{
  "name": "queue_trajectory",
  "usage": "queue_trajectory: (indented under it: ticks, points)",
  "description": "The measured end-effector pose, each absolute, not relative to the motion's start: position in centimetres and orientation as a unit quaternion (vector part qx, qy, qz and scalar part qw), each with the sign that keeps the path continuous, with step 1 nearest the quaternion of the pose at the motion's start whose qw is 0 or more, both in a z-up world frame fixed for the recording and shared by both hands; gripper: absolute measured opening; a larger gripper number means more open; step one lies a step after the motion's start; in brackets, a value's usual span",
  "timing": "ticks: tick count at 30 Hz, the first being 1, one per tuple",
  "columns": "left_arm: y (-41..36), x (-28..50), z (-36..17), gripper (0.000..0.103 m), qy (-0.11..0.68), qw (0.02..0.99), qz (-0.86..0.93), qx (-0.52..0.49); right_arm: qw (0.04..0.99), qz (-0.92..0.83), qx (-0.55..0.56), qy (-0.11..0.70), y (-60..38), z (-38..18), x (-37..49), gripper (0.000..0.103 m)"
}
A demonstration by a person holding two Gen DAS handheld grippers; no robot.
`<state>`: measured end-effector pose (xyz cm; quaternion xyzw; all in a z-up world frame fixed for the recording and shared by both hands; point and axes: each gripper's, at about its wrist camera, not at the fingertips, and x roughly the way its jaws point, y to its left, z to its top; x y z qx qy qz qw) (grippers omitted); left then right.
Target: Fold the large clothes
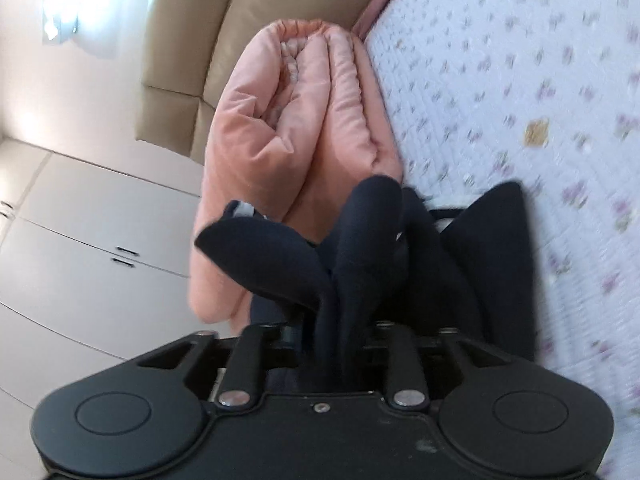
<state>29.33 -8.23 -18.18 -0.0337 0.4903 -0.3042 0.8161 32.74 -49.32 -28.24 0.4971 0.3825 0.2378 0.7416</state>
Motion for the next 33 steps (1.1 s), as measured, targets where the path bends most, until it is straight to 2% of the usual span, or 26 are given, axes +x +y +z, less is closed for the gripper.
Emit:
queue_trajectory:
  ticks: [1, 2, 7, 9, 10, 12, 14, 15, 18, 22, 24, 26, 28, 29, 31, 33]
  points:
    - [-8.0, 29.9, -19.7, 0.080, 0.511, 0.801, -0.307, -0.047, 0.737, 0.237, 0.500, 0.388, -49.2, -28.3, 33.2, 0.085]
    - [-8.1, 30.2, -20.7, 0.080, 0.525, 0.790, -0.312, -0.046, 0.739, 0.235, 0.496, 0.391, -49.0, -28.1, 33.5, 0.100]
    - [-9.9, 28.3, -20.8, 0.080, 0.504, 0.800, -0.325, 0.025, 0.758, 0.212, 0.432, 0.440, -46.2, -27.1, 36.1, 0.102]
    - [-11.1, 27.7, -20.8, 0.080, 0.496, 0.800, -0.330, 0.064, 0.777, 0.200, 0.399, 0.444, -44.6, -26.5, 36.1, 0.071]
    - [-11.6, 27.3, -20.8, 0.081, 0.491, 0.802, -0.332, 0.080, 0.795, 0.197, 0.402, 0.410, -44.3, -25.7, 35.4, 0.032]
    - [-11.8, 27.0, -20.8, 0.081, 0.489, 0.803, -0.333, 0.075, 0.810, 0.216, 0.418, 0.351, -44.5, -24.0, 33.9, 0.031]
    - [-11.4, 26.9, -20.7, 0.081, 0.490, 0.801, -0.337, 0.059, 0.840, 0.207, 0.375, 0.332, -44.6, -22.9, 33.2, 0.030]
    - [-11.5, 26.9, -20.6, 0.081, 0.490, 0.801, -0.339, 0.058, 0.846, 0.191, 0.362, 0.342, -45.0, -23.2, 33.2, 0.030]
    - [-11.8, 26.4, -20.2, 0.081, 0.482, 0.800, -0.352, 0.064, 0.800, 0.126, 0.432, 0.397, -48.1, -27.2, 33.8, 0.030]
    - [-12.6, 25.5, -19.2, 0.084, 0.463, 0.796, -0.379, 0.094, 0.783, 0.100, 0.463, 0.402, -50.0, -28.7, 33.1, 0.031]
    - [-12.3, 25.4, -20.1, 0.089, 0.462, 0.792, -0.382, 0.112, 0.780, 0.105, 0.464, 0.407, -49.9, -28.2, 33.1, 0.037]
    - [-11.9, 25.4, -21.5, 0.093, 0.472, 0.789, -0.375, 0.118, 0.761, 0.132, 0.479, 0.417, -49.8, -27.8, 32.6, 0.048]
    - [-11.7, 25.4, -22.4, 0.093, 0.473, 0.791, -0.368, 0.125, 0.732, 0.157, 0.491, 0.446, -49.3, -28.1, 32.3, 0.071]
    - [-11.6, 25.3, -22.6, 0.093, 0.469, 0.792, -0.370, 0.127, 0.722, 0.171, 0.484, 0.463, -48.9, -28.2, 31.7, 0.079]
    - [-11.3, 25.2, -22.8, 0.094, 0.465, 0.792, -0.375, 0.127, 0.716, 0.195, 0.458, 0.490, -47.6, -28.2, 30.2, 0.086]
    - [-11.1, 24.6, -22.7, 0.094, 0.461, 0.792, -0.378, 0.131, 0.727, 0.198, 0.436, 0.493, -46.7, -28.2, 29.0, 0.086]
